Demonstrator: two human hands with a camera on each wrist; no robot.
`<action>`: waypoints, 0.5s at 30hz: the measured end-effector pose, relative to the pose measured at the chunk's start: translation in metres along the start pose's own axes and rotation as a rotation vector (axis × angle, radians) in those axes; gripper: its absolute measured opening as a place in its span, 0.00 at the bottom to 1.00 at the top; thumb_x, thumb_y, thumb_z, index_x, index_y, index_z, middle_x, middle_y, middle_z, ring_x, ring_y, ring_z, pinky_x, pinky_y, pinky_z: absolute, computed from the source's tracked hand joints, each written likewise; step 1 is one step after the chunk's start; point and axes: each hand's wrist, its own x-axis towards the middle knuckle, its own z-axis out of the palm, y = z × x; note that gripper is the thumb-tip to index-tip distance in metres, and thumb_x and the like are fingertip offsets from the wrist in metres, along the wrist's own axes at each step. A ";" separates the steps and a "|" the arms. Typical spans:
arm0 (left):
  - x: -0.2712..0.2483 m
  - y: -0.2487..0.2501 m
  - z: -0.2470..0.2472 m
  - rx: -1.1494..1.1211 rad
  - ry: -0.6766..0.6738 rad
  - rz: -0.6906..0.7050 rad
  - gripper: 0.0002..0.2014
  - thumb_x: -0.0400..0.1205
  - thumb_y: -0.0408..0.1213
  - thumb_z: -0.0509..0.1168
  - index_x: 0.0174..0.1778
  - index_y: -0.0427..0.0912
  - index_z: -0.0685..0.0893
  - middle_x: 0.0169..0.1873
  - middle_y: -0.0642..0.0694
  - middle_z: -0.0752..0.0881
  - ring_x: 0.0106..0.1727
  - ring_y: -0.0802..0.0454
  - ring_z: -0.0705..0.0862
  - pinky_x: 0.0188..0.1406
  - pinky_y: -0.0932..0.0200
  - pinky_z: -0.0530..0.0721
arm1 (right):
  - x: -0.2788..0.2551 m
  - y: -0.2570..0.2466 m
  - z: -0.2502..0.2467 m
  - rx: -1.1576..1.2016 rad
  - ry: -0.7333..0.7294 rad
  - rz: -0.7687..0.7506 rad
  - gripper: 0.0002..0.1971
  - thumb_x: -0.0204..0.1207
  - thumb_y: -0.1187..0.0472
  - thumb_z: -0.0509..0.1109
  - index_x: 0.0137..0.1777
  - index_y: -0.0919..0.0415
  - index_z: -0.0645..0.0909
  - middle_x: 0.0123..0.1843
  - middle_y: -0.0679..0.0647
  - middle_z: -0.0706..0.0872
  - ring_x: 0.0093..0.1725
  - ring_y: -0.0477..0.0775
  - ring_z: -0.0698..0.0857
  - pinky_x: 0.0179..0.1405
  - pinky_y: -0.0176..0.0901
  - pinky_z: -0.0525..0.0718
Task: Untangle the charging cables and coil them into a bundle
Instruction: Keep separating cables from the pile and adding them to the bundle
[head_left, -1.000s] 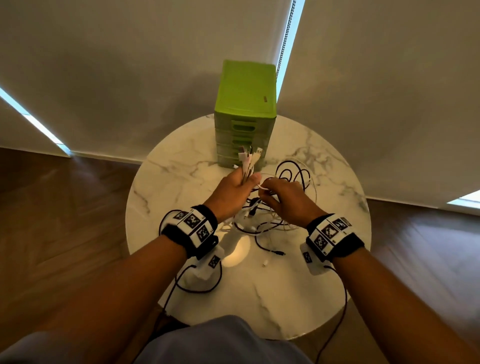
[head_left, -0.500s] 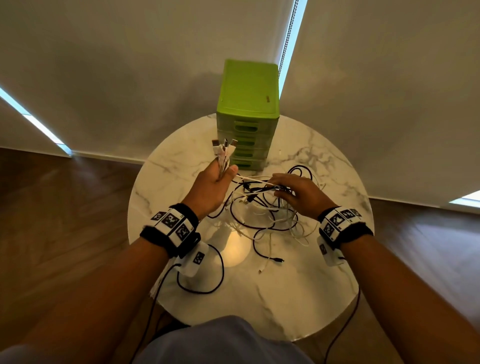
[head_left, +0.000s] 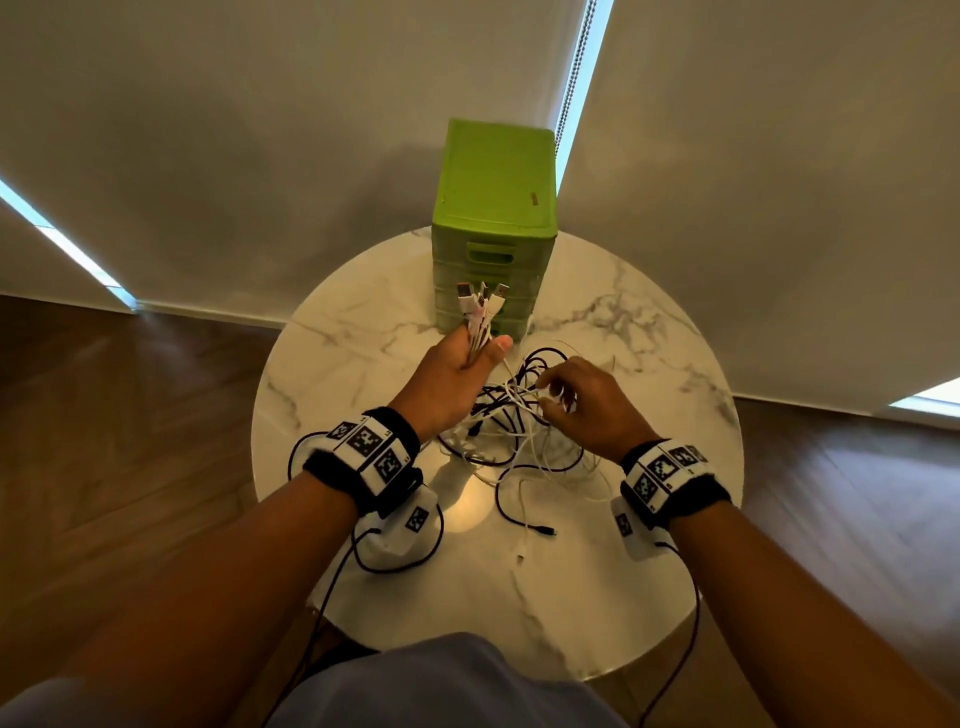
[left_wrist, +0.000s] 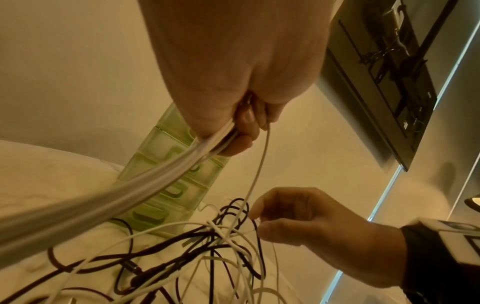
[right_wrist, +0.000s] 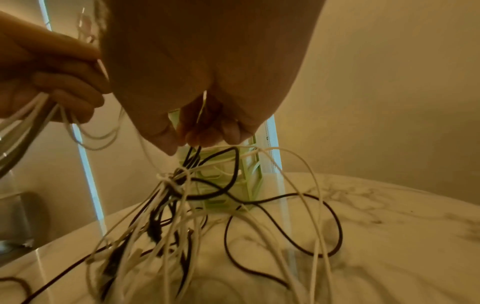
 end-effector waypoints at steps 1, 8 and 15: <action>-0.001 0.002 0.002 0.004 -0.001 0.008 0.11 0.88 0.54 0.61 0.56 0.51 0.81 0.22 0.59 0.75 0.27 0.62 0.71 0.34 0.57 0.72 | -0.002 -0.002 0.006 0.003 -0.016 0.011 0.09 0.78 0.59 0.76 0.56 0.57 0.85 0.49 0.48 0.81 0.41 0.46 0.78 0.42 0.35 0.77; -0.006 0.005 0.011 0.037 -0.052 0.030 0.21 0.86 0.61 0.61 0.50 0.43 0.79 0.28 0.53 0.76 0.30 0.54 0.73 0.37 0.48 0.76 | 0.001 -0.014 0.041 -0.044 0.118 0.030 0.07 0.82 0.59 0.71 0.48 0.63 0.86 0.44 0.57 0.85 0.43 0.56 0.82 0.44 0.52 0.83; -0.007 0.012 -0.005 -0.104 -0.033 0.048 0.07 0.88 0.50 0.64 0.48 0.53 0.78 0.27 0.59 0.75 0.29 0.61 0.73 0.37 0.59 0.75 | 0.006 -0.019 -0.008 -0.040 0.067 0.043 0.11 0.89 0.56 0.61 0.48 0.62 0.78 0.41 0.59 0.86 0.39 0.60 0.81 0.39 0.52 0.76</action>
